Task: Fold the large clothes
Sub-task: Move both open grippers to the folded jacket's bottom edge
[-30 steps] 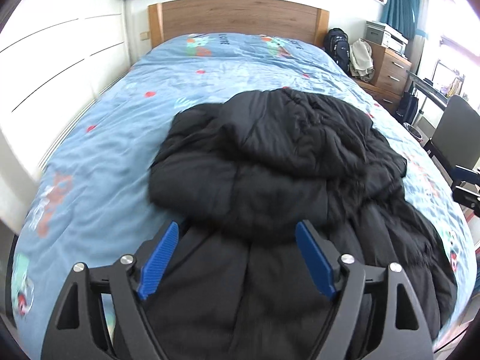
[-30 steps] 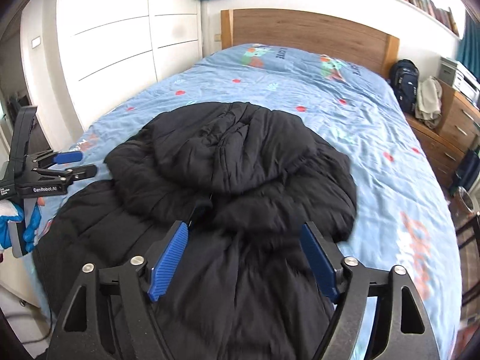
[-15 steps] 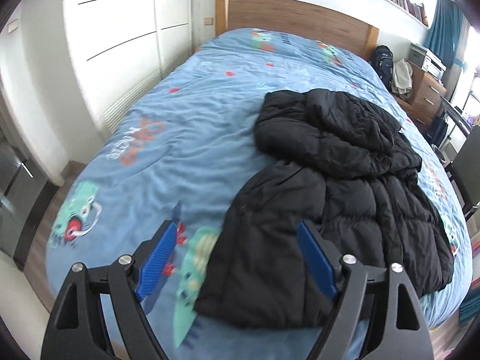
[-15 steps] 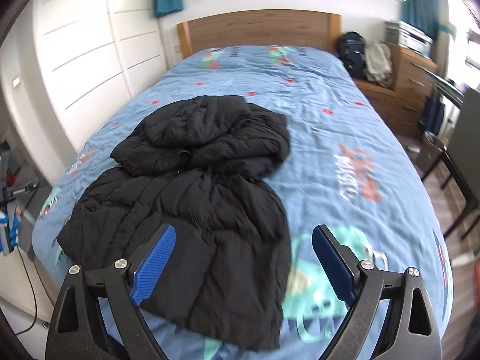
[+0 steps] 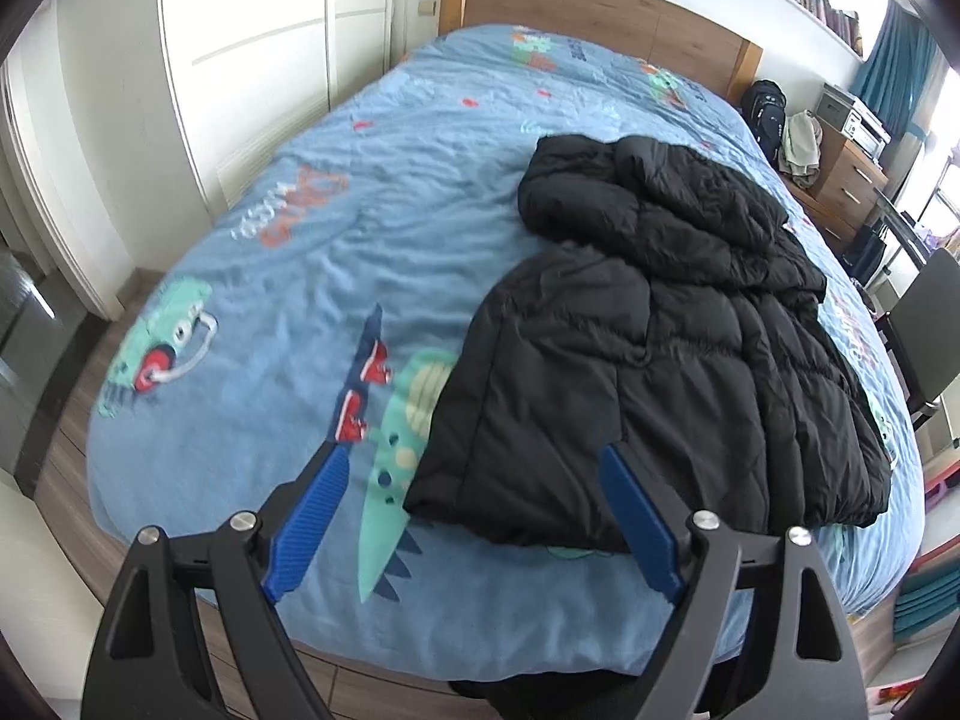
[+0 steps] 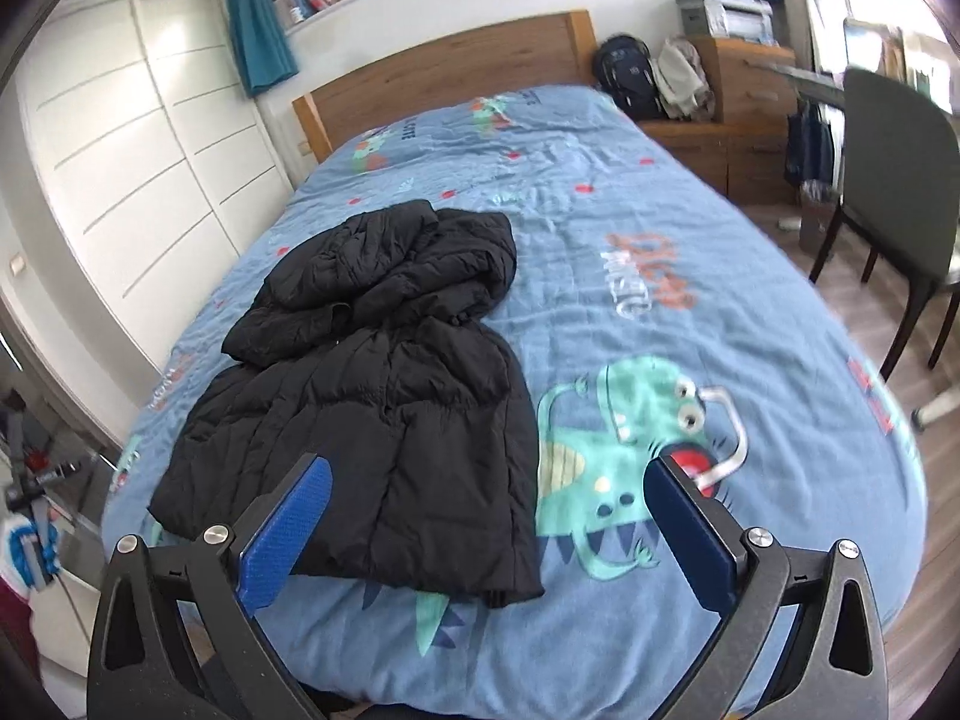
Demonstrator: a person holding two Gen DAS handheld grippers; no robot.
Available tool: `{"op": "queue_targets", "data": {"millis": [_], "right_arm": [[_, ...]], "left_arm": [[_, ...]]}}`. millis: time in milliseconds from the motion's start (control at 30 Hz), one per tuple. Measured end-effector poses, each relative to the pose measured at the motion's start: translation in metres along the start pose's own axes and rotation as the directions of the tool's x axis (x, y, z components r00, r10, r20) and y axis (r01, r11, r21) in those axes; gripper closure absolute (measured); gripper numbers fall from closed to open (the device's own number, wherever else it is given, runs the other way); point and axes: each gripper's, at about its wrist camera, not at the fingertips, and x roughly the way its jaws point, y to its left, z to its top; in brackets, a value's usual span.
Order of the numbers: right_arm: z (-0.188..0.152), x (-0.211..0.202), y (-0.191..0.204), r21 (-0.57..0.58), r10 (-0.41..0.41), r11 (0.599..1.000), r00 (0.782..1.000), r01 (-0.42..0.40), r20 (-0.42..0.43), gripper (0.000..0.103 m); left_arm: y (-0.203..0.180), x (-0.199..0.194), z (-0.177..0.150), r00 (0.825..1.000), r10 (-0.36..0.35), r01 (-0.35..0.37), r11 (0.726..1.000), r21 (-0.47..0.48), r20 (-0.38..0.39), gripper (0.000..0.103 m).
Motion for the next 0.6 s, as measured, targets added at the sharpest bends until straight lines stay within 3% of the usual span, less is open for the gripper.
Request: {"op": "queue_targets", "data": {"millis": [267,400,600], "right_arm": [[-0.025,0.075,-0.034,0.202,0.118,0.975,0.984,-0.089,-0.137,0.001],[-0.030,0.120,-0.038,0.263,0.186,0.957,0.958,-0.125,-0.218,0.001],[-0.038,0.171,-0.038,0.297,0.225,0.946,0.927,-0.133,-0.301,0.001]], "left_arm": [[0.026,0.075,-0.001,0.988,-0.142,0.135,0.985,-0.112,-0.059,0.017],[0.034,0.119,0.001,0.973,-0.203,0.188,0.973,-0.136,-0.106,0.017],[0.045,0.172,0.003,0.954,-0.255,0.227,0.958,-0.177,-0.155,0.017]]}}
